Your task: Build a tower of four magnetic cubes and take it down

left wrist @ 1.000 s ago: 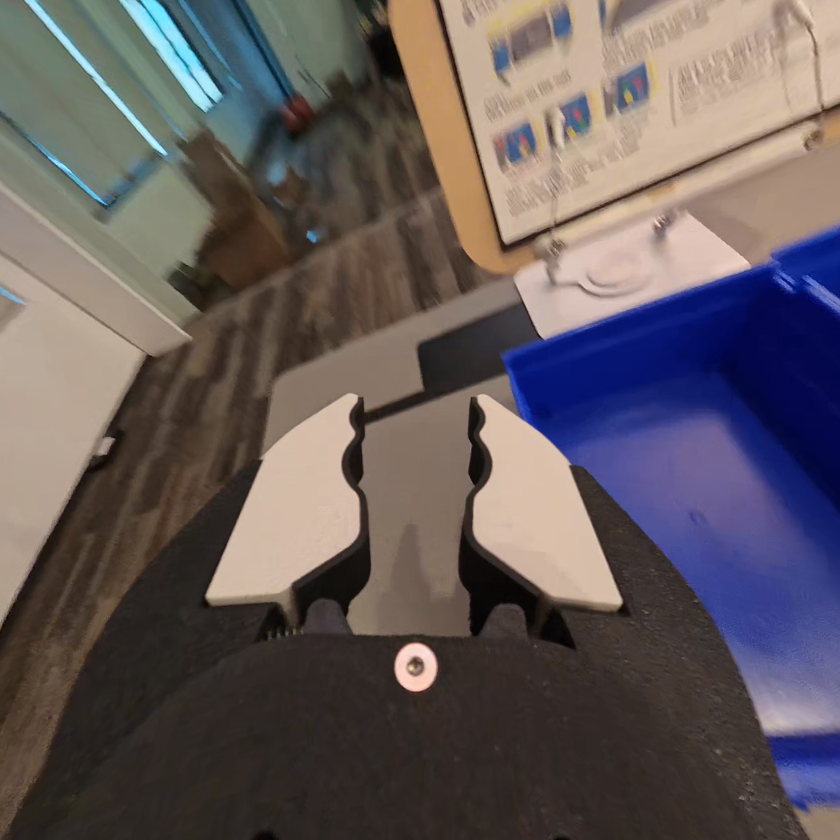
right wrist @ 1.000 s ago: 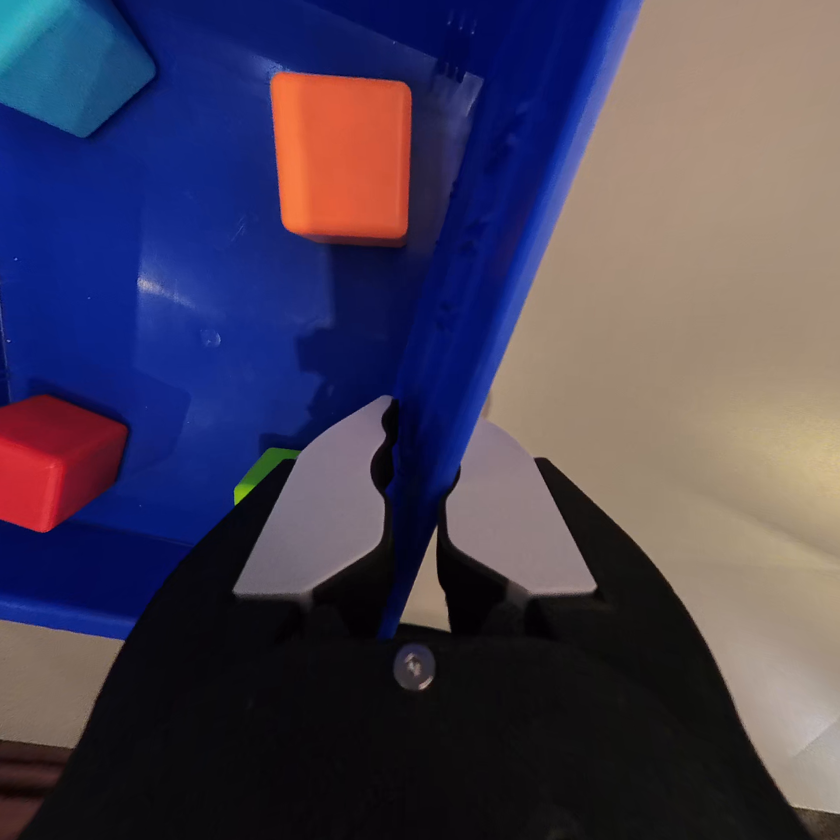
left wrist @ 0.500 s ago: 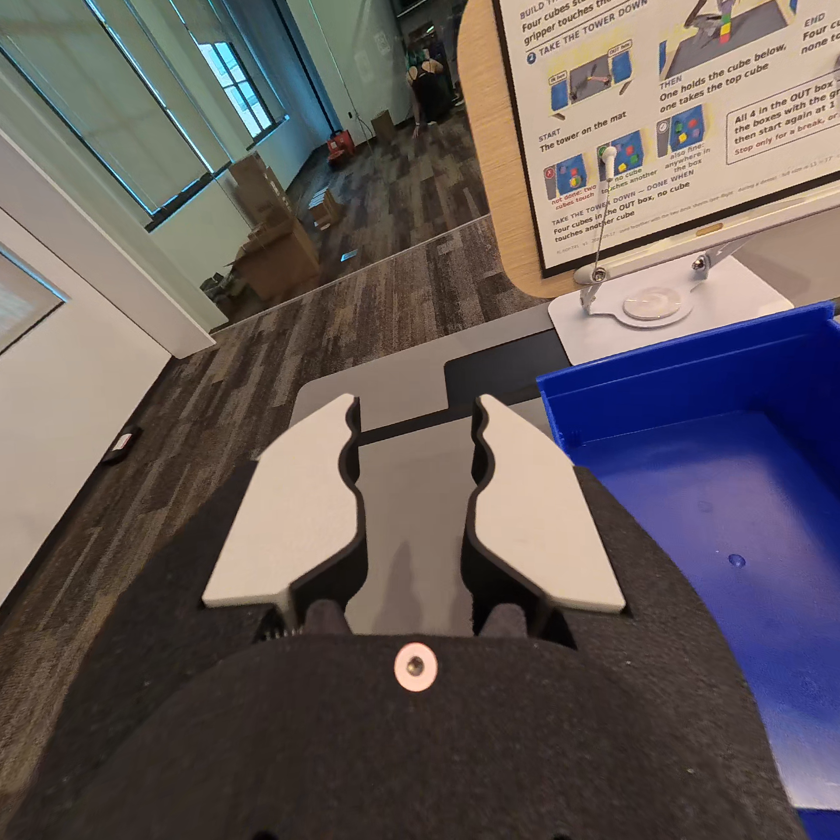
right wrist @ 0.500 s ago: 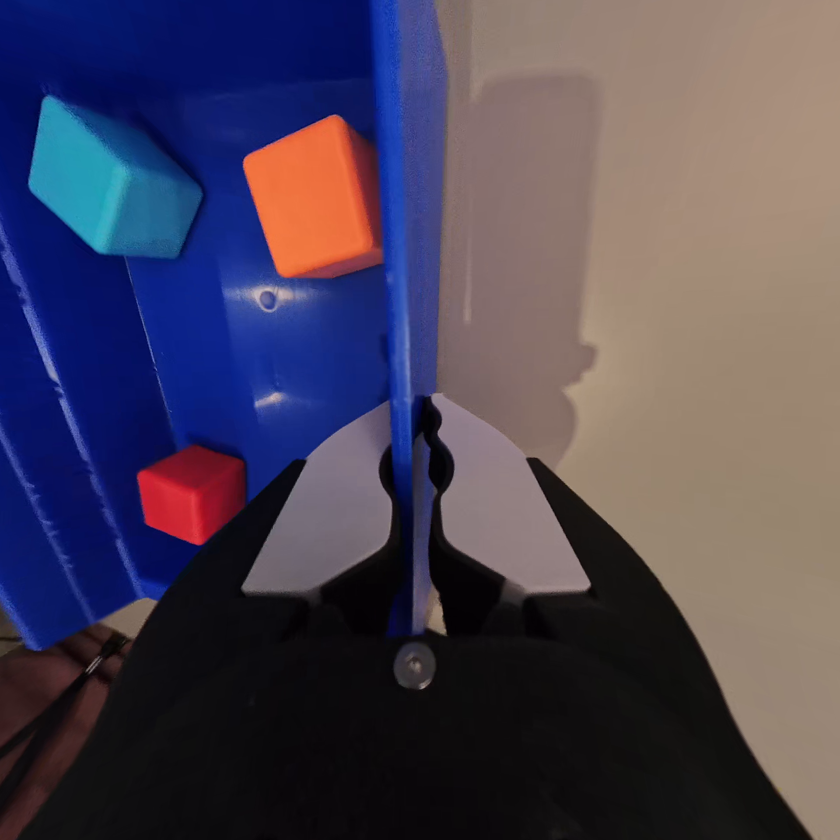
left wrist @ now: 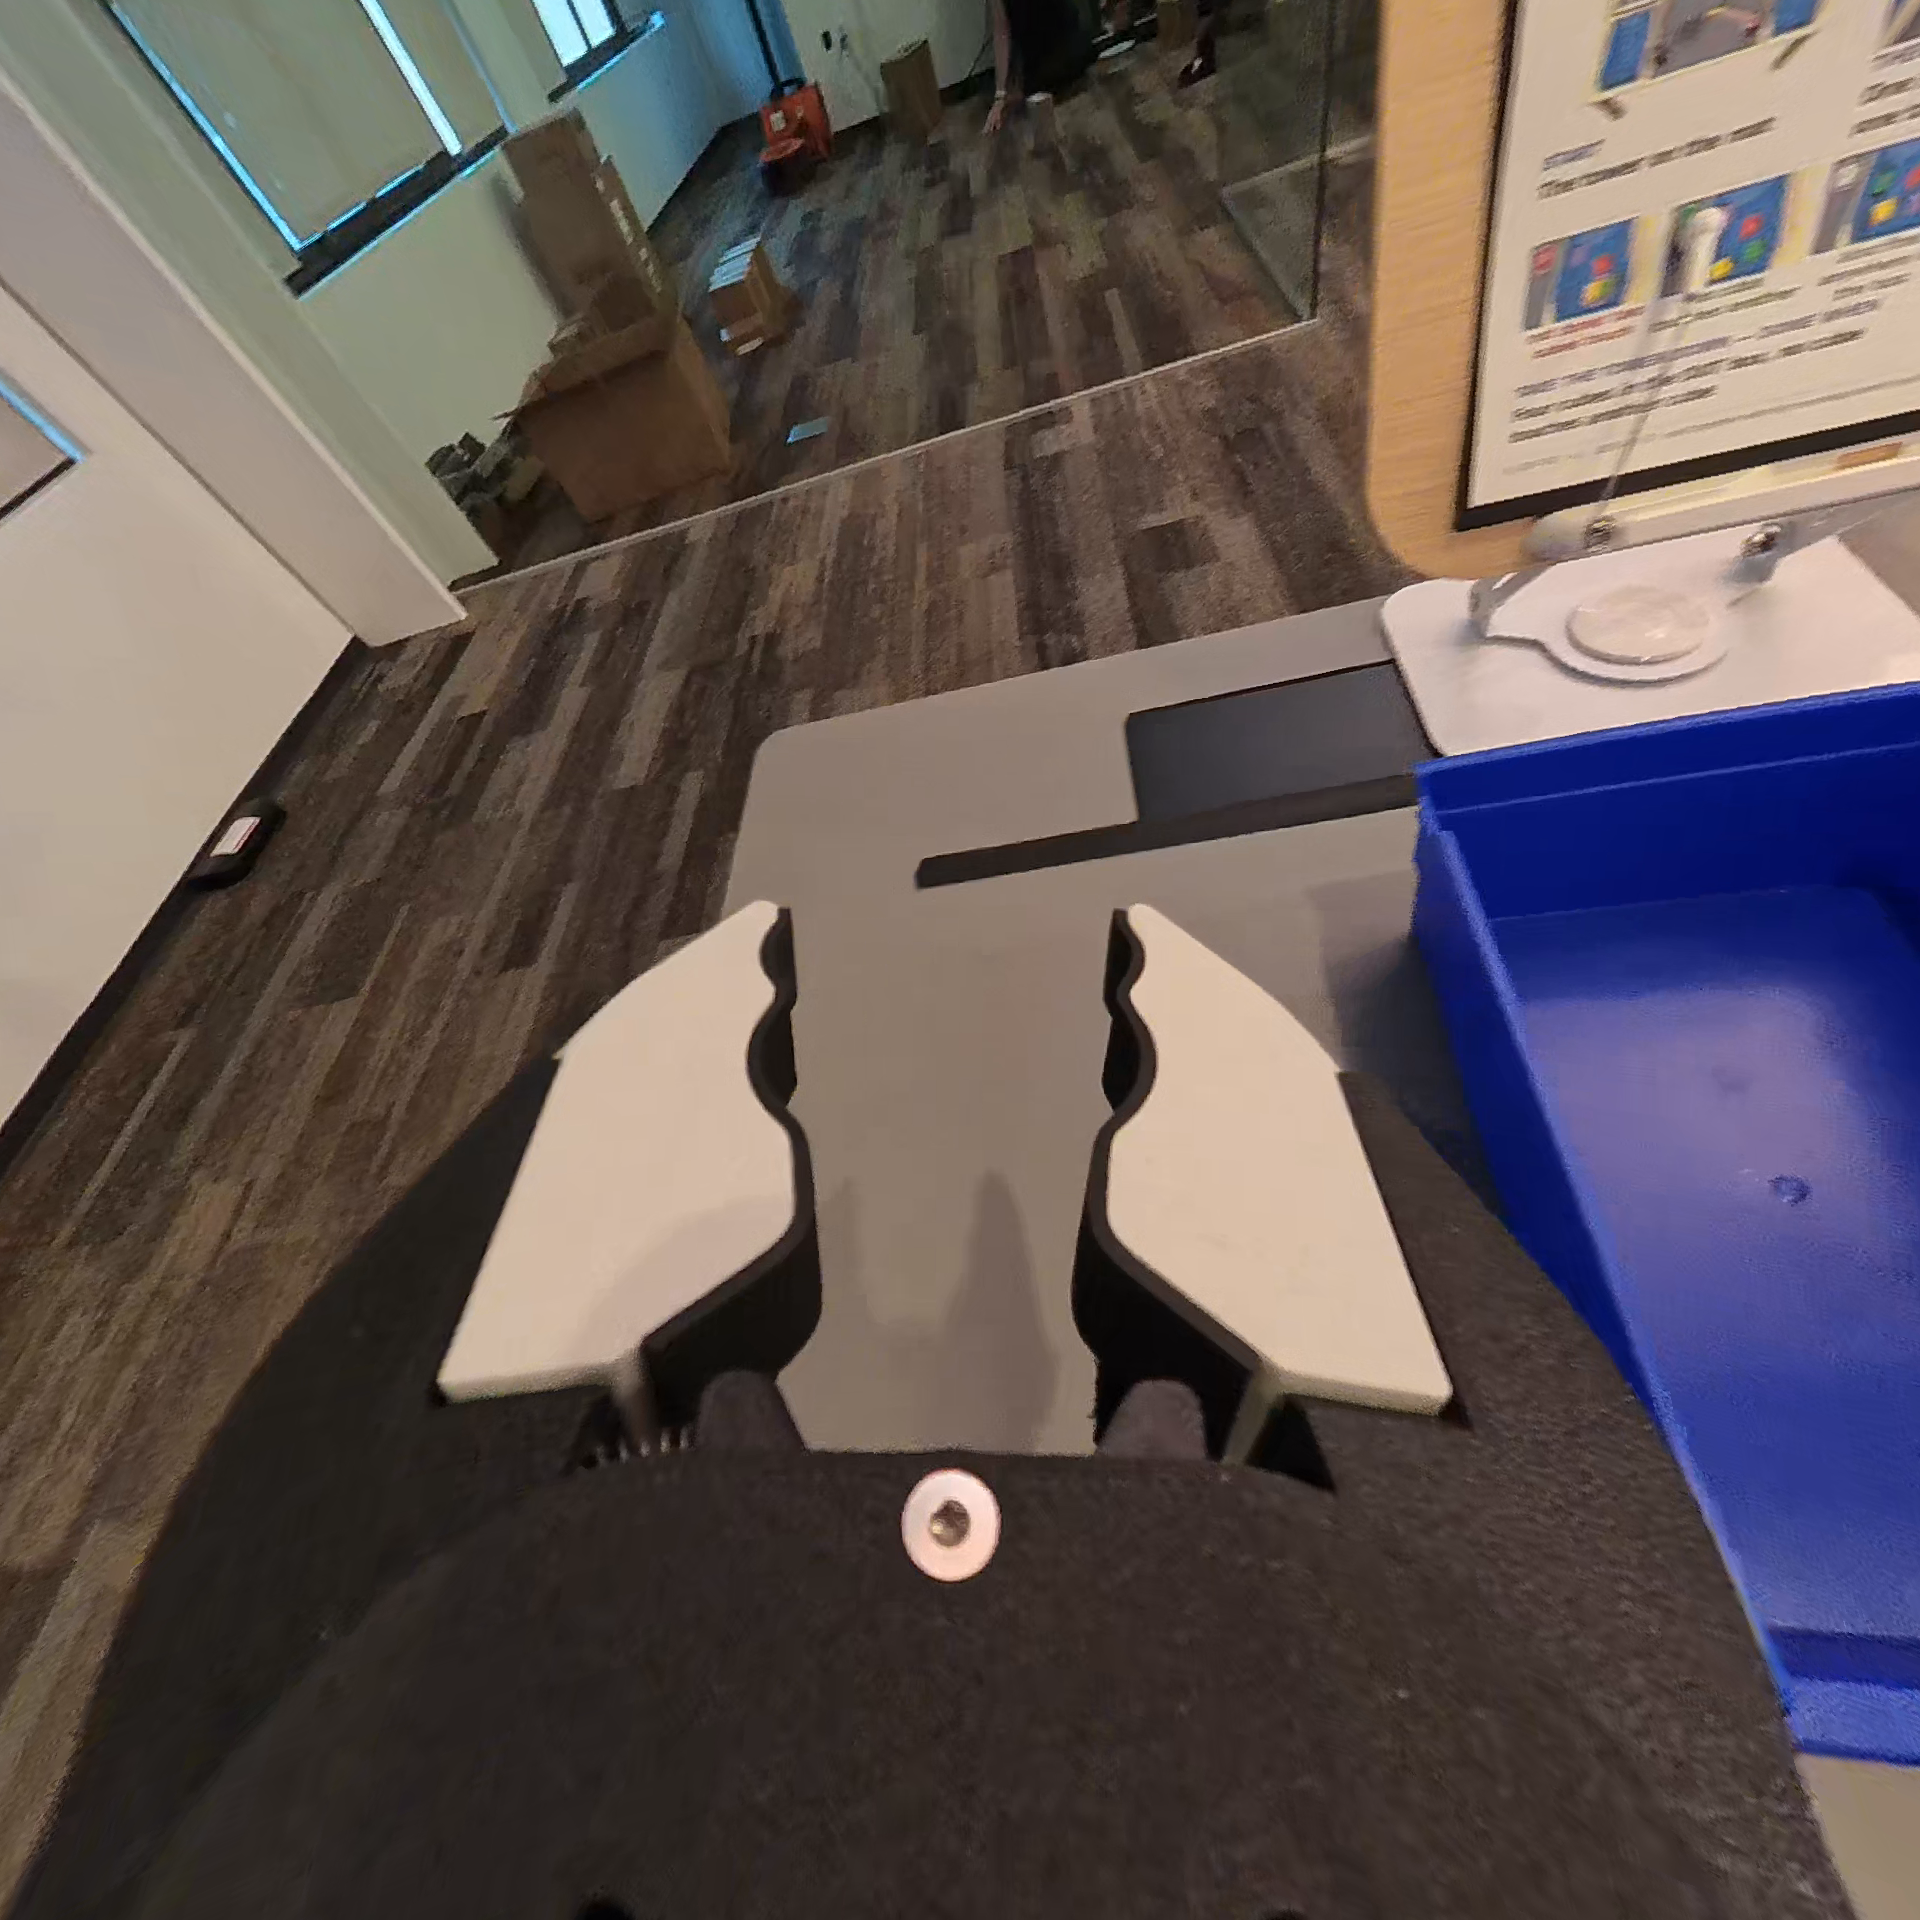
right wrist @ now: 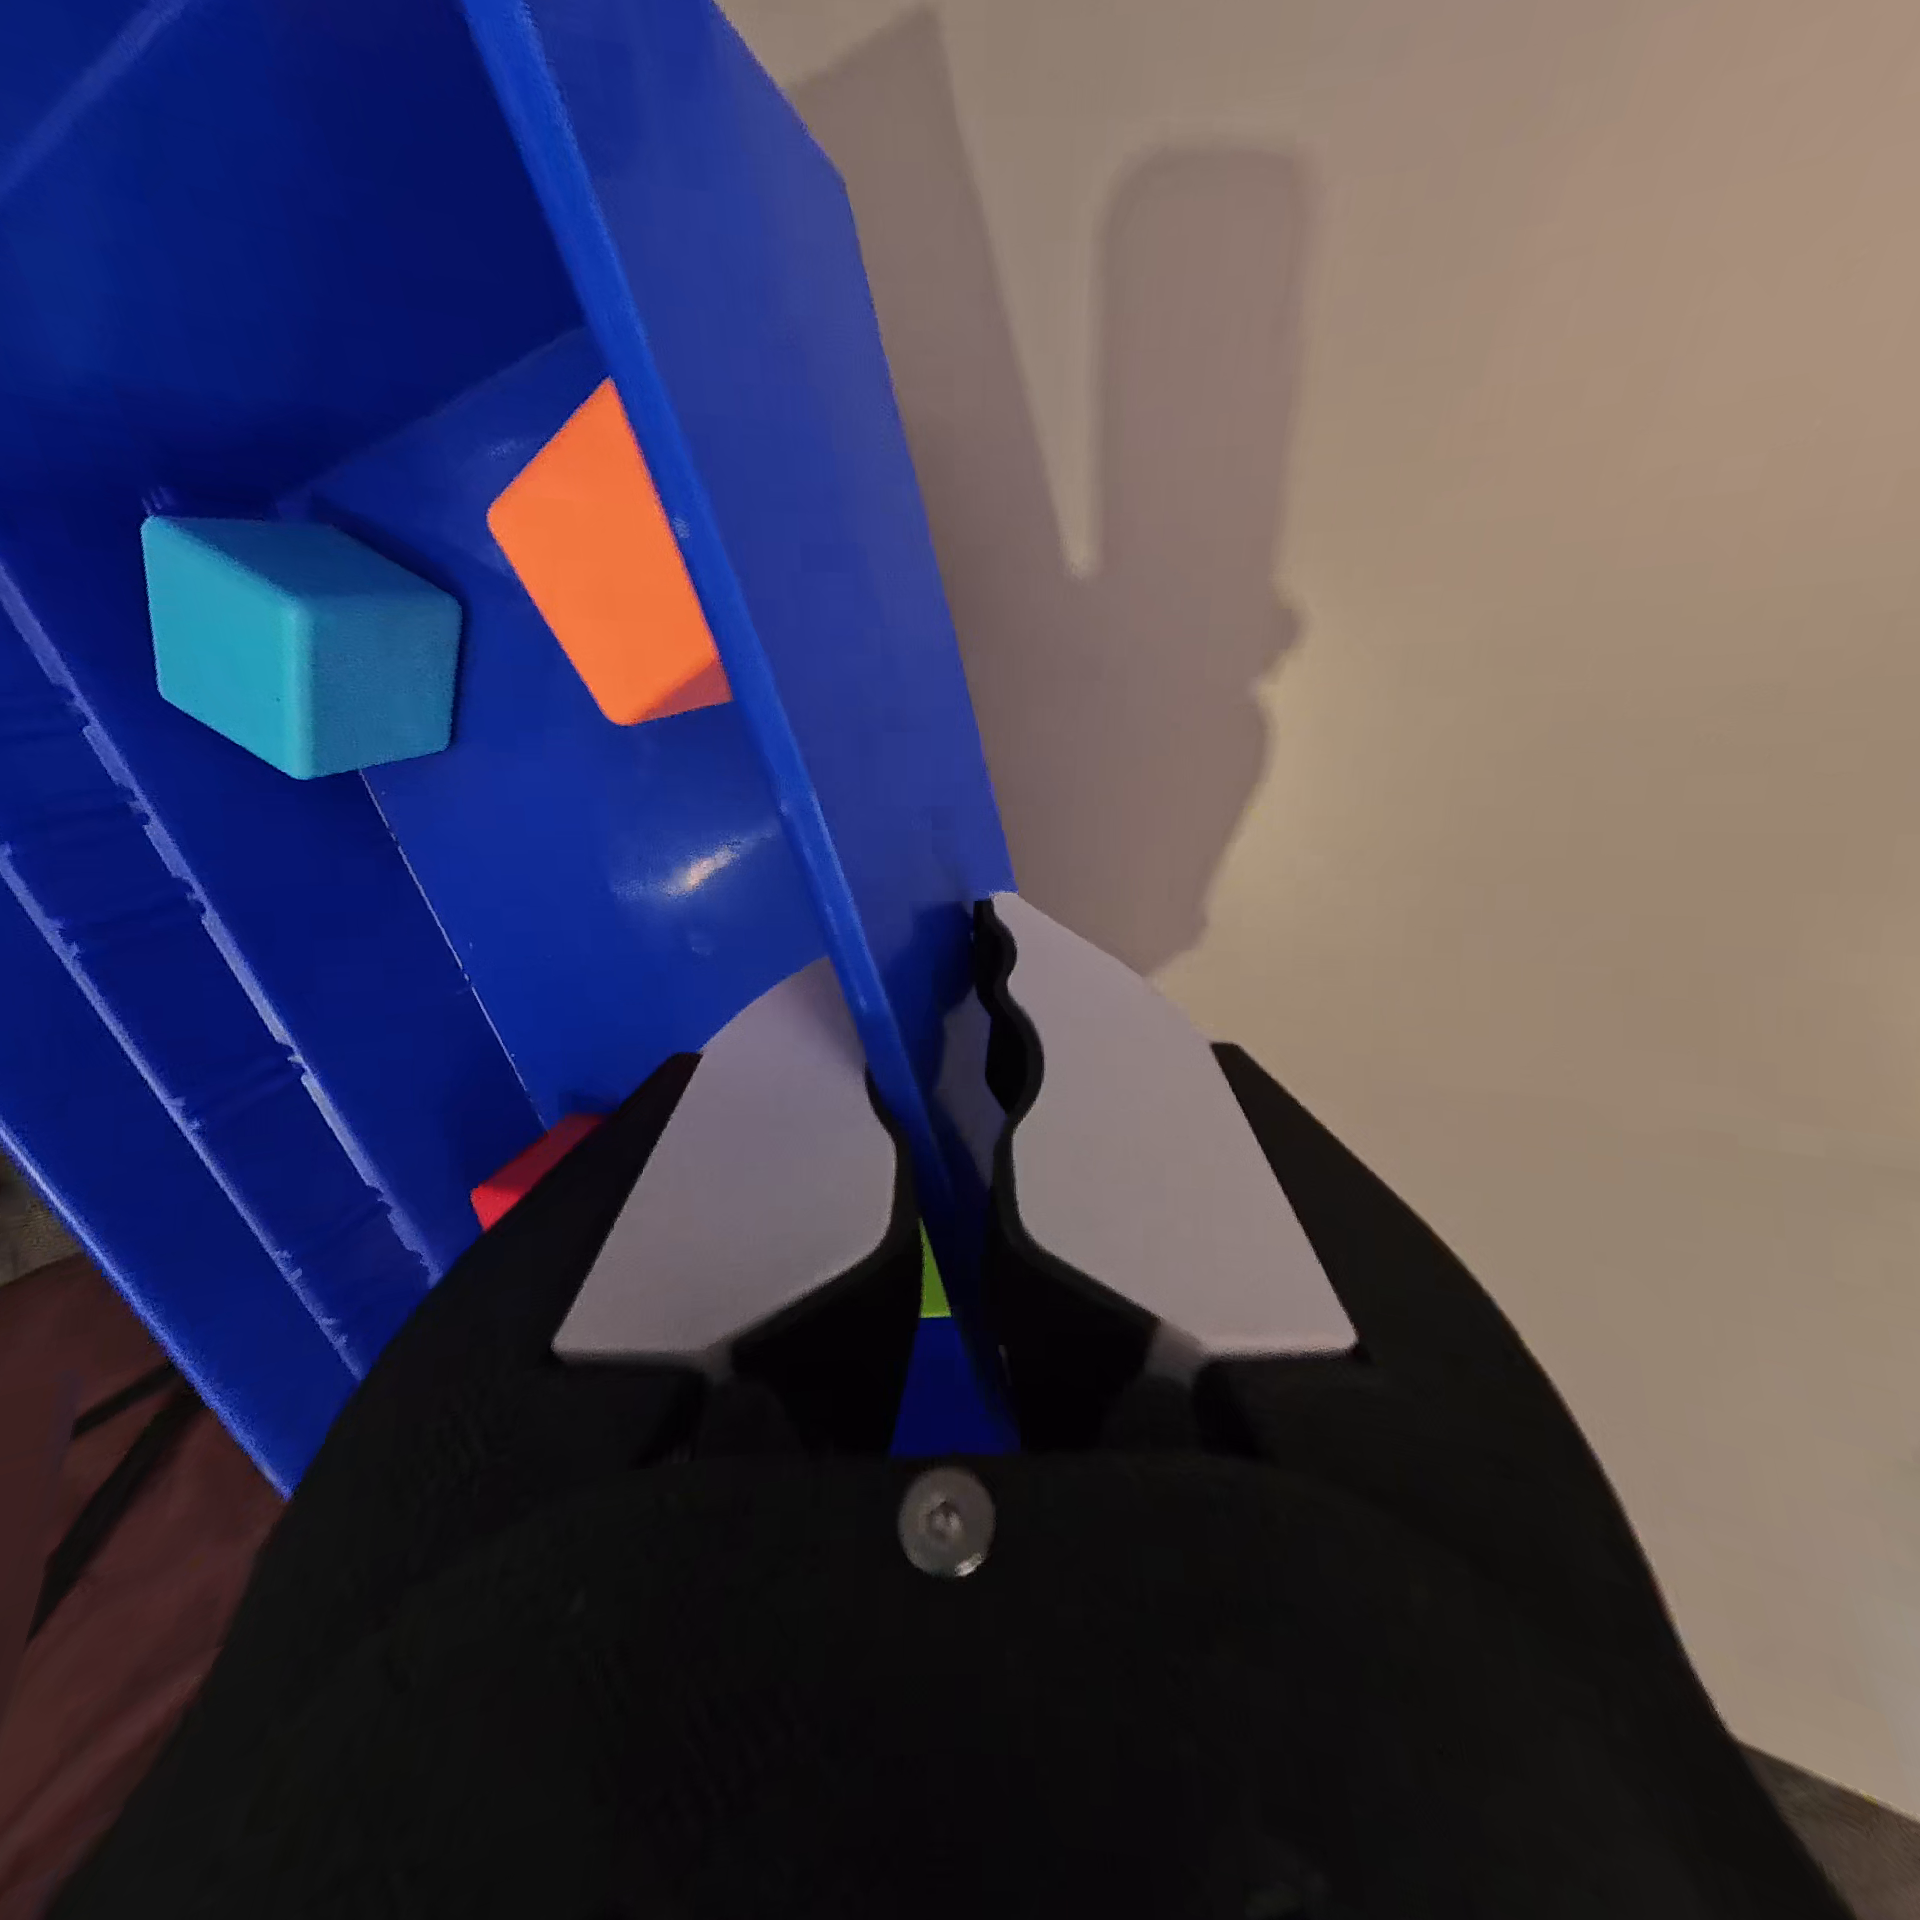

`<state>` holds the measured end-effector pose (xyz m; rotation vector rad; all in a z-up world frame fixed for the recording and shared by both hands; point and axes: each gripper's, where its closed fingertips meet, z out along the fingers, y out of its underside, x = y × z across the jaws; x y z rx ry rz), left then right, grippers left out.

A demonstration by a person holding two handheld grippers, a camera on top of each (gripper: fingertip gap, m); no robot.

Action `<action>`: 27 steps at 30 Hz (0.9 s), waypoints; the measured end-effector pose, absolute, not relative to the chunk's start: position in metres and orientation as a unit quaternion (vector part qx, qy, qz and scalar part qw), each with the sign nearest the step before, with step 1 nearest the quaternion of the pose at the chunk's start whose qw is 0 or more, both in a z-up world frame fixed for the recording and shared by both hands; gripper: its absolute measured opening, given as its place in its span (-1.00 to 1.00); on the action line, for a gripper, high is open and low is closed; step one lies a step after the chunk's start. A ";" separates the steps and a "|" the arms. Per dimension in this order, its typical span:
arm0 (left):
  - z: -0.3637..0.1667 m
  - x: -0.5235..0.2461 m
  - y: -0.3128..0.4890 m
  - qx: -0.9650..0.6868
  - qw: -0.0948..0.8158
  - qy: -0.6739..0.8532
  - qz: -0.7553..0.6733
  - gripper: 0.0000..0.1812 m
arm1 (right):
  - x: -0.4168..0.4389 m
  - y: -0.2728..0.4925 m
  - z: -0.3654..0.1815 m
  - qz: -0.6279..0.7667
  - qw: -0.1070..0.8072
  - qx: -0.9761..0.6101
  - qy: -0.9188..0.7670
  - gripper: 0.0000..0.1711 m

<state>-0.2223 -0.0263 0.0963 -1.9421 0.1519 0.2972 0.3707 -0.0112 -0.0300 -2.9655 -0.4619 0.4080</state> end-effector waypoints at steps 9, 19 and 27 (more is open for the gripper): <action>0.103 -0.272 -0.059 -0.831 0.542 0.020 0.124 -0.37 | 0.223 0.013 0.076 0.114 0.069 -0.956 -0.260 -0.92; 0.084 -0.337 -0.114 -0.867 0.480 -0.093 0.096 -0.33 | -0.055 0.015 0.050 0.193 0.030 -0.892 -0.408 -0.90; 0.100 -0.385 -0.151 -0.831 0.511 -0.169 0.142 -0.37 | -0.185 0.003 0.017 0.207 -0.007 -0.880 -0.427 -0.90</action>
